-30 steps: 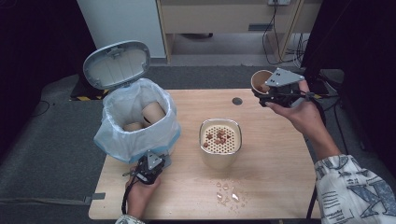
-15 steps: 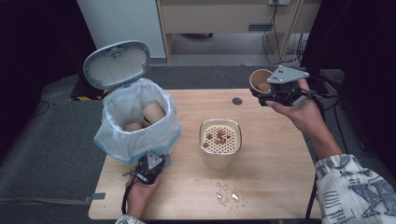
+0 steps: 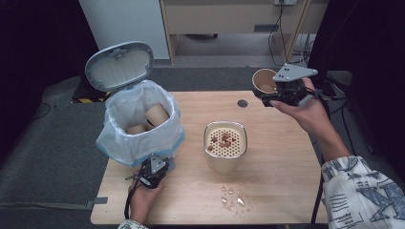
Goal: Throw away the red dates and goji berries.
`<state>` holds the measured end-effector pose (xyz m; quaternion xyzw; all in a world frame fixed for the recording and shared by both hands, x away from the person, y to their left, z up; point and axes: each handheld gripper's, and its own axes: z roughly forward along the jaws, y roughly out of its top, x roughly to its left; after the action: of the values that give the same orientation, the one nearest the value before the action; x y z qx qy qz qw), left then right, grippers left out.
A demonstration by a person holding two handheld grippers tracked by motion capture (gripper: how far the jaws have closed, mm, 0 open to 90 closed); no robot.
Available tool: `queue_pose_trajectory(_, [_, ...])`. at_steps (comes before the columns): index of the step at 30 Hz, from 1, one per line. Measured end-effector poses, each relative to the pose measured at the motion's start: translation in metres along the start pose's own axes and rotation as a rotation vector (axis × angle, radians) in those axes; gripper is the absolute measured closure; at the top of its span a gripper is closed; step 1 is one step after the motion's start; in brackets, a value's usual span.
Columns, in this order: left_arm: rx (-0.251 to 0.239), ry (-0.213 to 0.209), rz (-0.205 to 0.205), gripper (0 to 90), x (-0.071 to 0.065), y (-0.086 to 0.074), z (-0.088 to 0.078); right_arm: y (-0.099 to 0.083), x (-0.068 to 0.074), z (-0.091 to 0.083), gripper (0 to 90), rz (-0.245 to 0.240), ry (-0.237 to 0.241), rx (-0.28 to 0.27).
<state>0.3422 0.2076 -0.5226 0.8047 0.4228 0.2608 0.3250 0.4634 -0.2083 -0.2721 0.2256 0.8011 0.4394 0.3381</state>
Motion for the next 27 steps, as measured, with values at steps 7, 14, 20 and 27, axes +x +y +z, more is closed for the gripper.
queue_pose_trajectory(7, [0.000, 0.000, -0.001, 87.3, 0.000, 0.000, 0.000, 0.004, 0.001, 0.001, 31.6, 0.012, 0.019, -0.010])
queue_pose_trajectory(14, [0.000, 0.000, -0.001, 87.3, 0.000, 0.000, 0.000, 0.005, 0.001, 0.000, 31.6, 0.025, 0.036, -0.012])
queue_pose_trajectory(20, [0.000, 0.000, 0.000, 87.3, 0.000, 0.000, 0.000, 0.008, 0.002, 0.001, 31.5, 0.039, 0.056, -0.018])
queue_pose_trajectory(27, [0.001, 0.001, 0.001, 87.4, 0.000, 0.000, 0.000, 0.015, 0.006, 0.003, 31.5, 0.052, 0.073, -0.022])
